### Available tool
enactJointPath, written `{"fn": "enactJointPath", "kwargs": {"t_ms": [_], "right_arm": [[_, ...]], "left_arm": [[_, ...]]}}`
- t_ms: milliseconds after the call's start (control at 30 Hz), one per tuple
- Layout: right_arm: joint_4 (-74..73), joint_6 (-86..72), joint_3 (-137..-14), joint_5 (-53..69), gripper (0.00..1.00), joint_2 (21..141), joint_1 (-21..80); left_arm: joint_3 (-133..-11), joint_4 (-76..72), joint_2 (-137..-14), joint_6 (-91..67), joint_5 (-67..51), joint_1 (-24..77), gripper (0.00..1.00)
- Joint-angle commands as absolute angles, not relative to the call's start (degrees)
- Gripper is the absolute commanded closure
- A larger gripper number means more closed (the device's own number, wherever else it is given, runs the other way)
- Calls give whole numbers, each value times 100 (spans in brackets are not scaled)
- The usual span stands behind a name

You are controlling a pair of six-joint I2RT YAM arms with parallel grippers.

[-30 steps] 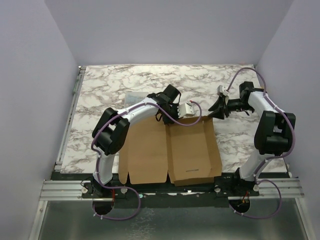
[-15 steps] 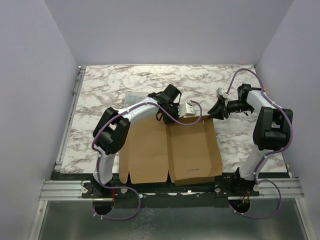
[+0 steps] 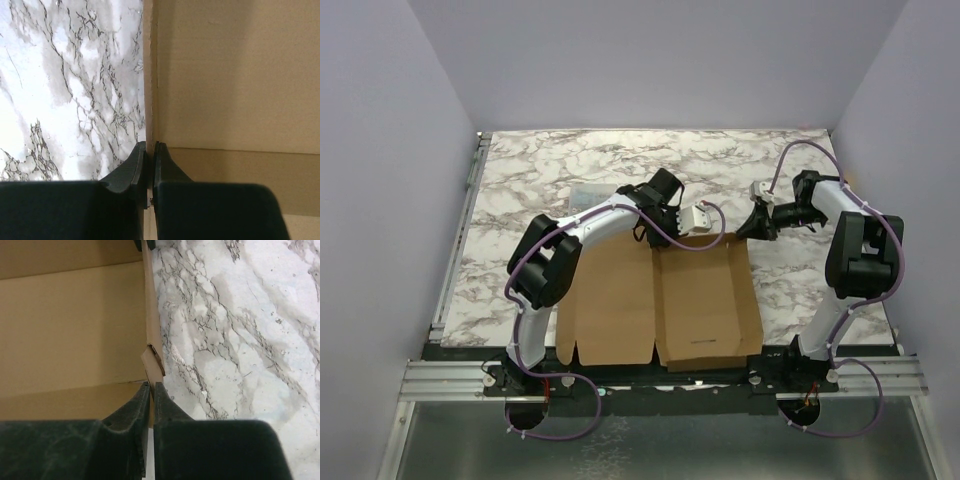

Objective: Fold the paper box
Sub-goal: Fold the paper box at the center of the board.

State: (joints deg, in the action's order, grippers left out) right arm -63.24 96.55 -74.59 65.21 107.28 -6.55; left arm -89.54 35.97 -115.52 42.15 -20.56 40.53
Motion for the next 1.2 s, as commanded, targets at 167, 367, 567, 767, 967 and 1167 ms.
{"fn": "enactJointPath", "kwargs": {"t_ms": [167, 367, 567, 767, 967, 1167], "right_arm": [[-6612, 9759, -7438, 5878, 99, 10802, -392], [-6538, 9310, -7506, 5284, 100, 10796, -227], [-6283, 8670, -7537, 4666, 100, 10760, -3], [-6160, 8090, -7645, 4523, 100, 10868, 140], [-5773, 7822, -7275, 5313, 84, 10750, 149], [-5323, 7600, -7018, 5541, 88, 10634, 149]], "left_arm": [[-9153, 3568, -11681, 4145, -2114, 4070, 100], [-9244, 3577, -11677, 4085, -2070, 4071, 100], [-9251, 3577, -11665, 4045, -2006, 4077, 100], [-9170, 3570, -11598, 3990, -1981, 4068, 100], [-9125, 3533, -11623, 3885, -2006, 4078, 100], [-9080, 3524, -11543, 3911, -1978, 4071, 100]]}}
